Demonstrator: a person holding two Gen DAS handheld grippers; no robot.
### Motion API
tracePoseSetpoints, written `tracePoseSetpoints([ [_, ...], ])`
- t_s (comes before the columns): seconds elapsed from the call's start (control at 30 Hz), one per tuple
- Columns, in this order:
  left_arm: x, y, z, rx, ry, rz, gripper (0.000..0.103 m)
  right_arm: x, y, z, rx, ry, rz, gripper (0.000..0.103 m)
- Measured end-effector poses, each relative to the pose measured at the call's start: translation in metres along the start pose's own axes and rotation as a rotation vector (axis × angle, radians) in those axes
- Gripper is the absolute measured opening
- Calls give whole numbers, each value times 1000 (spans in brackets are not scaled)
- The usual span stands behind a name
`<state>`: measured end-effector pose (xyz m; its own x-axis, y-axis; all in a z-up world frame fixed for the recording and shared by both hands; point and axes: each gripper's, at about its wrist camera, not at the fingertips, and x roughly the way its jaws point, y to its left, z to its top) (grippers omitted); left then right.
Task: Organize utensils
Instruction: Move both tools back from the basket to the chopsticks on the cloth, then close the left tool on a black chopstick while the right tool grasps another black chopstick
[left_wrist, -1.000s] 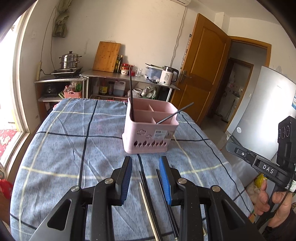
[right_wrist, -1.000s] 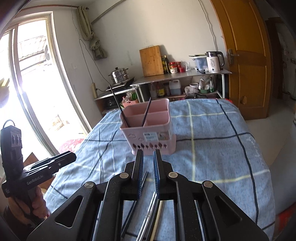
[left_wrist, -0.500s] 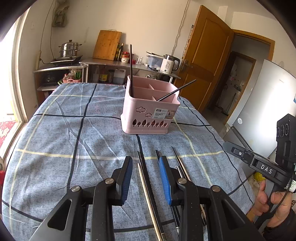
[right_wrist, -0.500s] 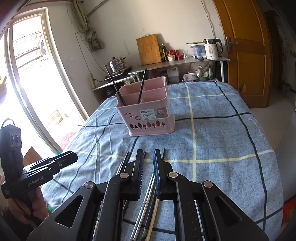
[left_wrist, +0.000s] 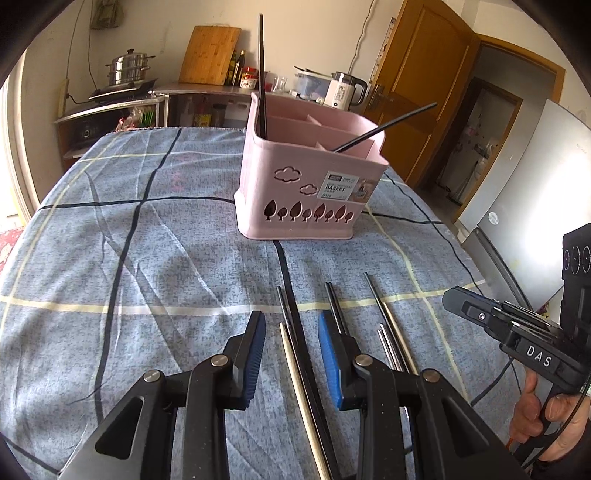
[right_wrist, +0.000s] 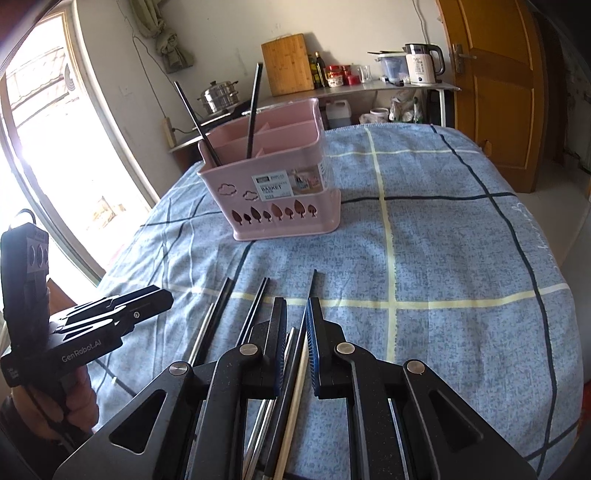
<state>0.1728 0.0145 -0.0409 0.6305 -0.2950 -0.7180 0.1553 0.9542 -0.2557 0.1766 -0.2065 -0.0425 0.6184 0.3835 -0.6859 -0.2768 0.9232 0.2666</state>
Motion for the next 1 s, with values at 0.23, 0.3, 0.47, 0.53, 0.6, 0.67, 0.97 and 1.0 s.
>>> tracePoseSetpoints([
  [0.23, 39, 4, 7, -5, 73, 10, 27, 36, -3, 6, -11, 65, -12, 11],
  [0.3, 48, 5, 8, -6, 92, 12, 25, 47, -4, 7, -14, 82, -16, 11],
  [0.47, 66, 0, 11, 11, 128, 27, 22, 64, -5, 12, -15, 113, -22, 11],
  [0.53, 69, -3, 14, 23, 132, 35, 22, 71, -5, 14, -19, 124, -27, 11],
  [0.6, 72, -7, 15, 36, 136, 46, 22, 78, -4, 15, -23, 137, -35, 11],
  [0.67, 75, -11, 16, 58, 139, 67, 21, 84, -5, 15, -19, 154, -42, 11],
  [0.97, 76, -27, 10, 134, 136, 158, 7, 92, 2, 16, -64, 173, -94, 6],
  [1.0, 76, -27, 11, 137, 137, 158, 6, 92, 1, 16, -64, 174, -95, 6],
])
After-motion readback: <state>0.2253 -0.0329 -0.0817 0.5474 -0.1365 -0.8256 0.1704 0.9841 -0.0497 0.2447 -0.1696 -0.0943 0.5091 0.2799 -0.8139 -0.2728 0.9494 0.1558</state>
